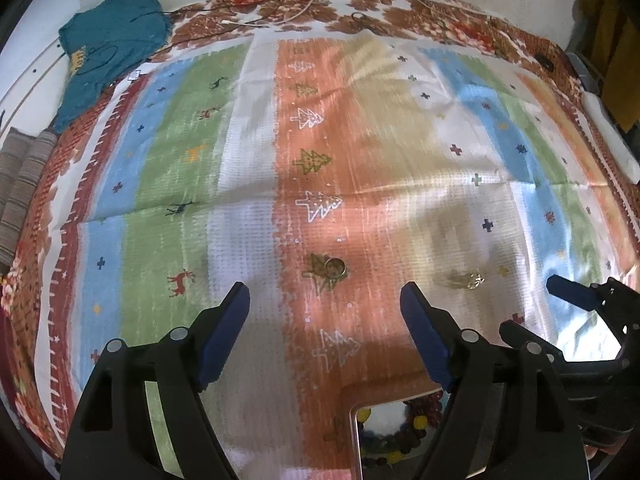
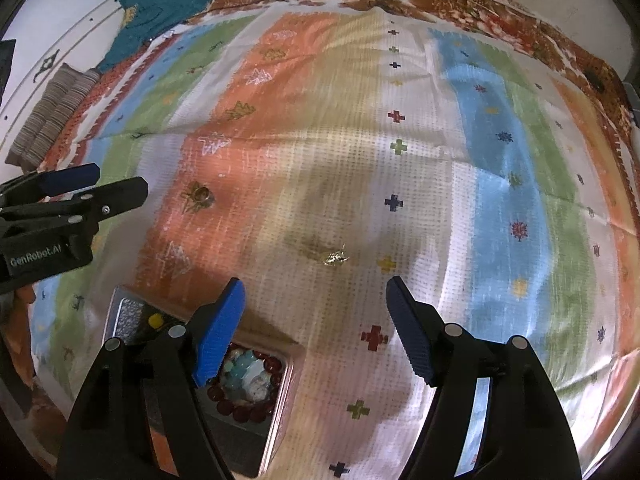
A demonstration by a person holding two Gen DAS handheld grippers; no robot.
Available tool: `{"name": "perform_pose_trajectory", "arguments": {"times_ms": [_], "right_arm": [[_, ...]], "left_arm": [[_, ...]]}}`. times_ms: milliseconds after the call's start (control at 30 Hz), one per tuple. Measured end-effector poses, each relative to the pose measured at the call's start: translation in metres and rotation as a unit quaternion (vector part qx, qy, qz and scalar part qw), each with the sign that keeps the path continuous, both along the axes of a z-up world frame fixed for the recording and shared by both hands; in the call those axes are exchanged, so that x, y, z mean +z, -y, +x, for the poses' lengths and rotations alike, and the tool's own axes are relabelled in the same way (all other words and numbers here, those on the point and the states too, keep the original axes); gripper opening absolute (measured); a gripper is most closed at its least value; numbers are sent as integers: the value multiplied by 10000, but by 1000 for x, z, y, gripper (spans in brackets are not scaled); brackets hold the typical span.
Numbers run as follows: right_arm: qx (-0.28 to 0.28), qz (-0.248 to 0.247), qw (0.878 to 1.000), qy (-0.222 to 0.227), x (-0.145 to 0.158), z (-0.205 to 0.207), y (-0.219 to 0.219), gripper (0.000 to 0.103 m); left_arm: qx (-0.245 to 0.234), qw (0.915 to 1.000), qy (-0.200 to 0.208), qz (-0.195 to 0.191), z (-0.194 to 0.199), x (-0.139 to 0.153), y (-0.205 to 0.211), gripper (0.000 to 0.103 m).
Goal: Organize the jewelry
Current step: 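Move both open tools toward the small gold rings on the cloth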
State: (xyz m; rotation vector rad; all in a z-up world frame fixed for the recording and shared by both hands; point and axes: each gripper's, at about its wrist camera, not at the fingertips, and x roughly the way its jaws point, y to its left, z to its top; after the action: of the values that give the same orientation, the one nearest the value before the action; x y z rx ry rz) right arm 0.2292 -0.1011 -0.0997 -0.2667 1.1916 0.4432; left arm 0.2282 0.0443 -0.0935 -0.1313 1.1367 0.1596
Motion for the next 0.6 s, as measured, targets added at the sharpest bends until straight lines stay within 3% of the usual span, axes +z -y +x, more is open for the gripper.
{"name": "perform_pose_trajectory", "arguments": {"times_ms": [600], "right_arm": [[-69, -196, 9993, -325, -33, 23, -6, 73]], "left_arm": [[-8, 9989, -396, -270, 32, -34, -12, 77]]}}
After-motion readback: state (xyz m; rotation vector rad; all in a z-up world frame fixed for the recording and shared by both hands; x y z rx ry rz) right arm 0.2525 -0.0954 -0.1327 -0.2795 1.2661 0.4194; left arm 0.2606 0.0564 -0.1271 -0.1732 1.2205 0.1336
